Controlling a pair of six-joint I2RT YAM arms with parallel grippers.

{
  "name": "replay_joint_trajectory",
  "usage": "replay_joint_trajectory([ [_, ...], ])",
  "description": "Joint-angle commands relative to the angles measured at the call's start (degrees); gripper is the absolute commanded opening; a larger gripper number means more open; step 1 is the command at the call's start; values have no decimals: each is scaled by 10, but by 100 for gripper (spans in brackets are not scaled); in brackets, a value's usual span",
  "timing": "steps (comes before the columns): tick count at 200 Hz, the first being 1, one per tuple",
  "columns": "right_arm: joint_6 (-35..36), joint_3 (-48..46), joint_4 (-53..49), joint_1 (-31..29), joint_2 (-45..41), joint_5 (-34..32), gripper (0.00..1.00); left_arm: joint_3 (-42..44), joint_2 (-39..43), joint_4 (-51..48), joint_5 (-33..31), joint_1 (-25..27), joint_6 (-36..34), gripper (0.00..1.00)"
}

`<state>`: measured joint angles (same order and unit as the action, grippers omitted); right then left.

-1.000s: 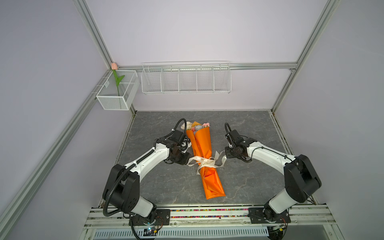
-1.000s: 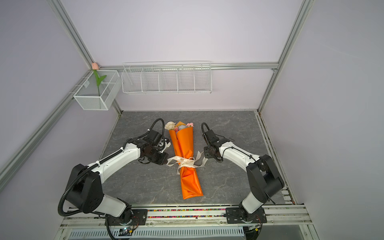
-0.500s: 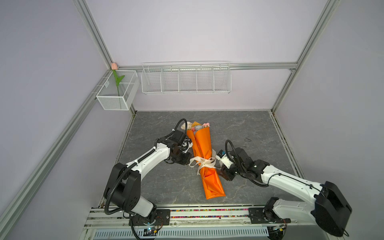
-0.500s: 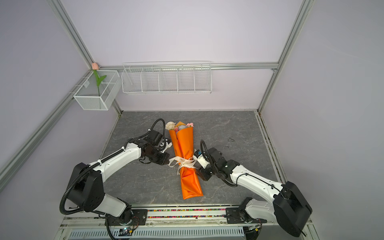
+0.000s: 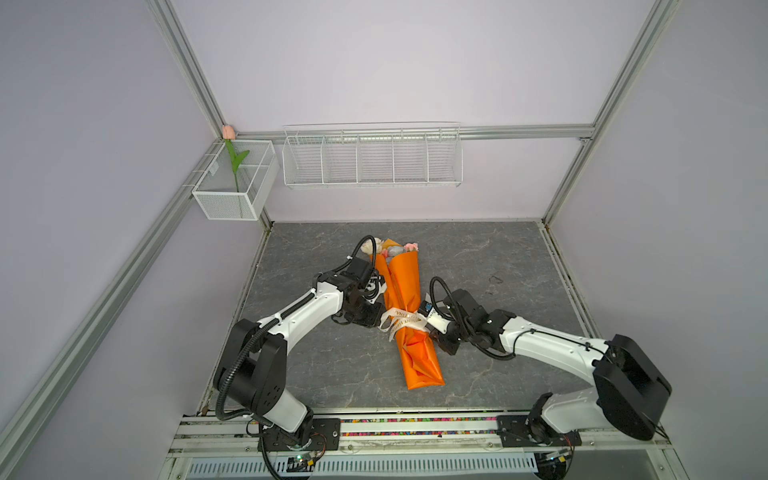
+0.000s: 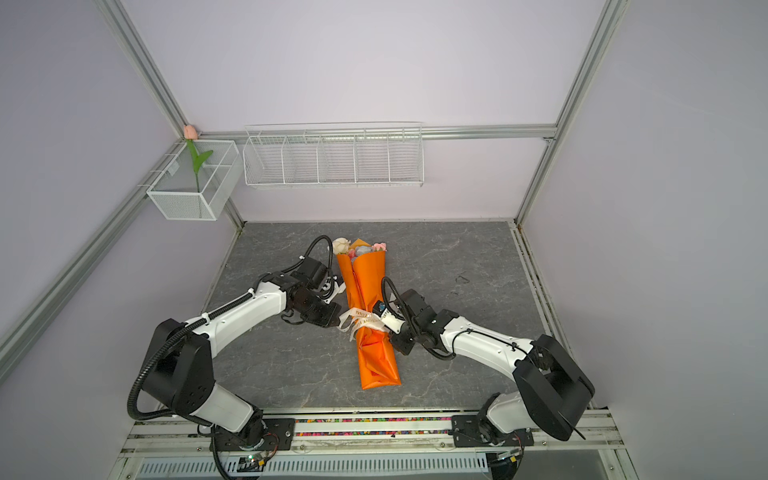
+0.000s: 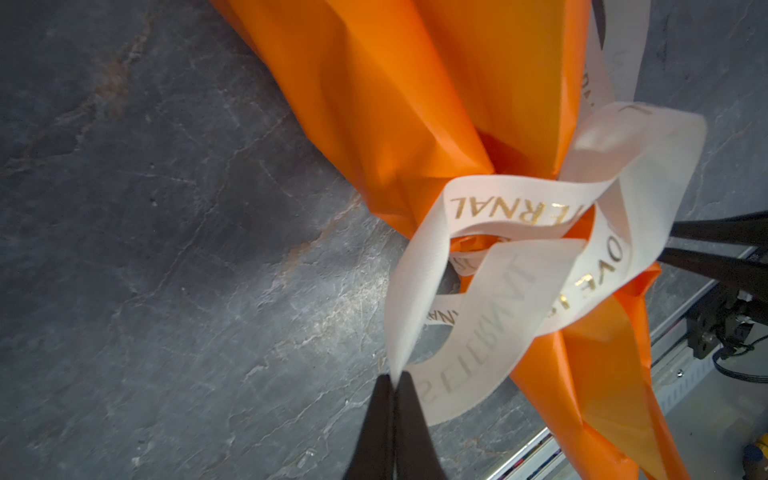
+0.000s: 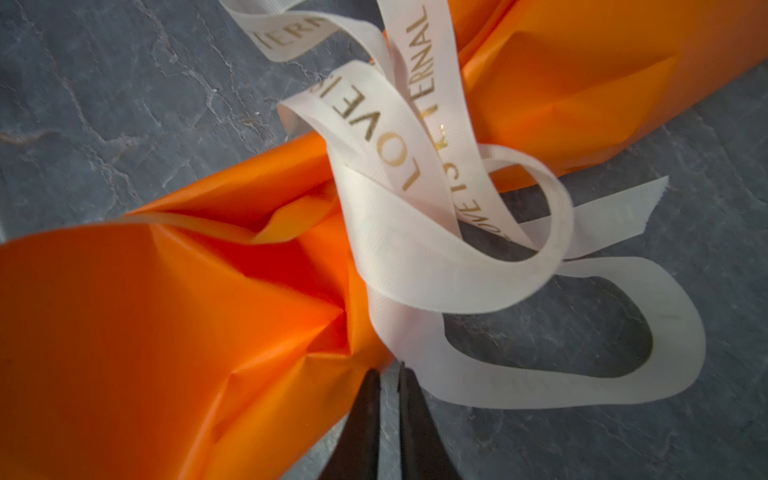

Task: Tie the bouquet of fake flowers

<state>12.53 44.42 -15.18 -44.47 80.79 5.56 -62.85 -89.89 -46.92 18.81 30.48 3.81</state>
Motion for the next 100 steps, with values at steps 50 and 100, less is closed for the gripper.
replay_joint_trajectory([
  [50,46,17,-62,-4,-2,-33,29,-21,-1,-18,-9,0,-15,0],
  [100,139,27,-85,-5,17,-23,45,-18,-6,-12,0,0,-13,0],
])
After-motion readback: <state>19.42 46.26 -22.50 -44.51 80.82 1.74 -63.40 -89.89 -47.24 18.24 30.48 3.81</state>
